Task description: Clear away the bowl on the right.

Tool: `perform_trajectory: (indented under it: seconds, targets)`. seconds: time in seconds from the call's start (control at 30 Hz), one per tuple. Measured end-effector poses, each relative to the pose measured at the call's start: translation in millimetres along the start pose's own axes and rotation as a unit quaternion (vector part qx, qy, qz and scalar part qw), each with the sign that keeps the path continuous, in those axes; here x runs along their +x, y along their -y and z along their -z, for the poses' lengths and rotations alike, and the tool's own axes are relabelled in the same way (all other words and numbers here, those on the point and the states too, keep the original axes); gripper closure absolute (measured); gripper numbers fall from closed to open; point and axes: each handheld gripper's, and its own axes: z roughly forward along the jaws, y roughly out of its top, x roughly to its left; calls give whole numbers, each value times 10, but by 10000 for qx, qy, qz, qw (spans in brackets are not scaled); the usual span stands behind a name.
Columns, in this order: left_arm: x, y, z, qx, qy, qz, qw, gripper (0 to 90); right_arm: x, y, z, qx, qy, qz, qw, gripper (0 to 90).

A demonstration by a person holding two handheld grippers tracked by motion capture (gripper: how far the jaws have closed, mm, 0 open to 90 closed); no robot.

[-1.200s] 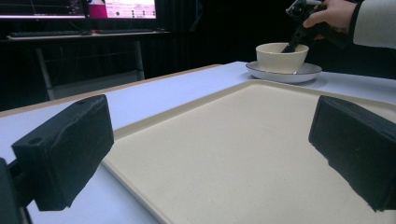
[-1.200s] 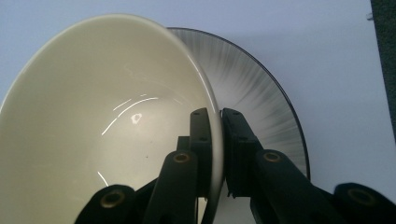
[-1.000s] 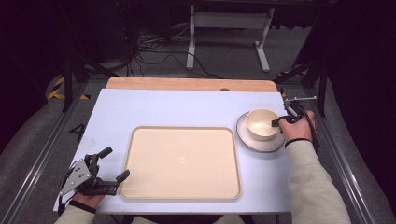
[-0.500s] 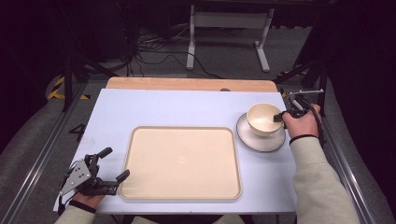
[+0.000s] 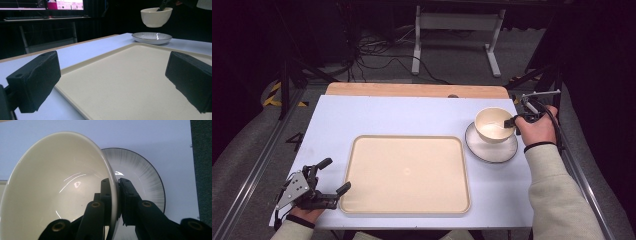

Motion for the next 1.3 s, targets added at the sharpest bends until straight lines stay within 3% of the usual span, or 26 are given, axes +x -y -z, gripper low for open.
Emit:
perform_trajectory:
  seconds: [0.43, 0.73, 1.1, 1.3]
  targets:
    - [0, 0, 0, -1, 2, -2, 10000, 4, 313, 32, 41, 137, -253, 209, 9994, 821]
    - [0, 0, 1, 0, 3, -7, 10000, 4, 674, 79, 8, 296, -611, 477, 9966, 821]
    - [-1, 0, 2, -4, 6, -2, 10000, 3, 981, 113, -12, 346, -878, 698, 9931, 820]
    - [-1, 0, 2, -6, 7, -1, 10000, 3, 1195, 146, -62, 441, -1050, 878, 9896, 820]
